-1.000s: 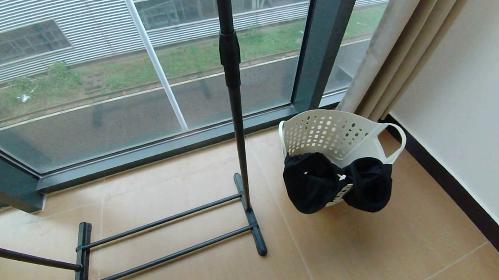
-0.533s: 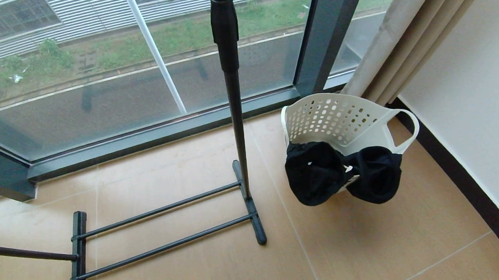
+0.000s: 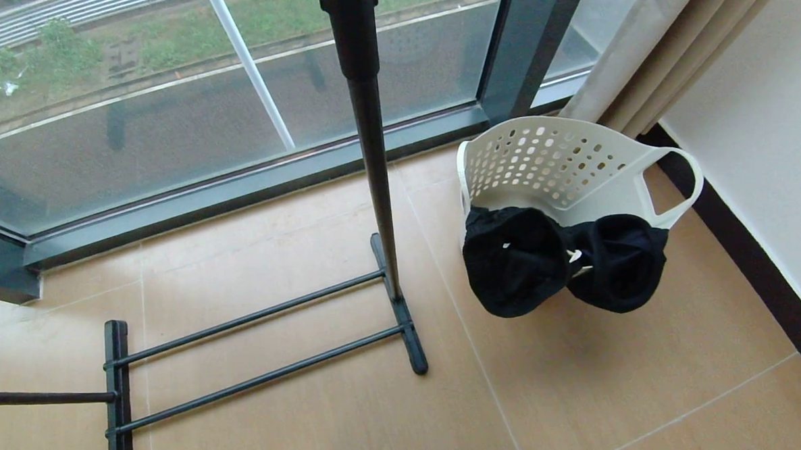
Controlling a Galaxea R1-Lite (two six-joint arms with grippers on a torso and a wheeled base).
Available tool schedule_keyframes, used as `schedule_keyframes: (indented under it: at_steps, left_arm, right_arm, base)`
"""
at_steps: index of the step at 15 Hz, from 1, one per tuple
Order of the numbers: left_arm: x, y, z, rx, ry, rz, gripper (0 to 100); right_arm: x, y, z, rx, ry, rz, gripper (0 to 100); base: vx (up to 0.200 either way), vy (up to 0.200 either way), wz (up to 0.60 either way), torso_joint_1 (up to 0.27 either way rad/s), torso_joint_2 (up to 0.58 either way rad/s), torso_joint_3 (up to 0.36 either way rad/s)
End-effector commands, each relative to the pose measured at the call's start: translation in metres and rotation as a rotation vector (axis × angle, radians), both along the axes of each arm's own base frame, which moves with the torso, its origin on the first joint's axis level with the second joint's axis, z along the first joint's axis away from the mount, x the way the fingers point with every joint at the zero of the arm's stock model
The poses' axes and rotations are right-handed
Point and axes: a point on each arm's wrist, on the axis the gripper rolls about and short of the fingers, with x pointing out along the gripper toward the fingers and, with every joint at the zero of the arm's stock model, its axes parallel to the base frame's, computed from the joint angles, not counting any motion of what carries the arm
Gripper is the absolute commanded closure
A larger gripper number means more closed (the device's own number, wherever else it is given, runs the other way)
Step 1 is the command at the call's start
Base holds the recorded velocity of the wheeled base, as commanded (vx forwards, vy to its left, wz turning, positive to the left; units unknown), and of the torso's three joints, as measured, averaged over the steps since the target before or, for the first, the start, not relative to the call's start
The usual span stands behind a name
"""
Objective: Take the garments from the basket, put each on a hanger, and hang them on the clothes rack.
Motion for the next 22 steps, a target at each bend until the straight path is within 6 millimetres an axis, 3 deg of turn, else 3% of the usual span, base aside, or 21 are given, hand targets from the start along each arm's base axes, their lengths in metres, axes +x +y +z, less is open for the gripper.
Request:
schedule_keyframes:
  at_steps: [1,5,8,9,10,15,17,20,22]
  left_arm:
    - [0.0,0.0,0.0,-0.001,0.001,-0.001,0]
    - [0.0,0.0,0.0,0.013,0.003,0.0,0]
    - [0.0,0.0,0.0,0.005,0.001,0.001,0]
    - [0.0,0.0,0.0,-0.002,0.001,0.001,0]
    - [0.0,0.0,0.0,-0.002,0.001,0.001,0]
    - [0.0,0.0,0.0,0.028,0.003,-0.002,0]
    - [0.0,0.0,0.0,0.028,0.003,-0.002,0]
    - [0.0,0.0,0.0,0.03,0.003,-0.002,0]
    - [0.0,0.0,0.0,0.03,0.003,-0.002,0]
  right_arm:
    - [0.0,0.0,0.0,0.005,-0.006,-0.006,0]
    - [0.0,0.0,-0.001,-0.05,0.016,0.002,0]
    - [0.018,0.001,0.003,-0.064,0.281,0.097,0]
    - [0.04,0.005,0.01,-0.086,0.448,0.234,0]
    - [0.058,0.008,0.019,-0.096,0.493,0.278,0]
    - [0.14,0.043,0.049,-0.185,0.62,0.465,0]
    - [0.173,0.055,0.058,-0.326,0.623,0.499,0]
    - [0.204,0.066,0.067,-0.48,0.598,0.549,0]
    - [0.211,0.07,0.072,-0.54,0.571,0.567,0]
  base:
    - [0.0,0.0,0.0,0.007,0.0,-0.173]
    - [0.0,0.0,0.0,0.004,0.0,-0.041]
    - [0.0,0.0,0.0,0.0,0.0,0.0]
    - [0.0,0.0,0.0,0.0,0.0,0.0]
    - [0.0,0.0,0.0,0.0,0.0,0.0]
    - [0.0,0.0,0.0,0.0,0.0,0.0]
    - [0.0,0.0,0.0,0.0,0.0,0.0]
    - [0.0,0.0,0.0,0.0,0.0,0.0]
    - [0.0,0.0,0.0,0.0,0.0,0.0]
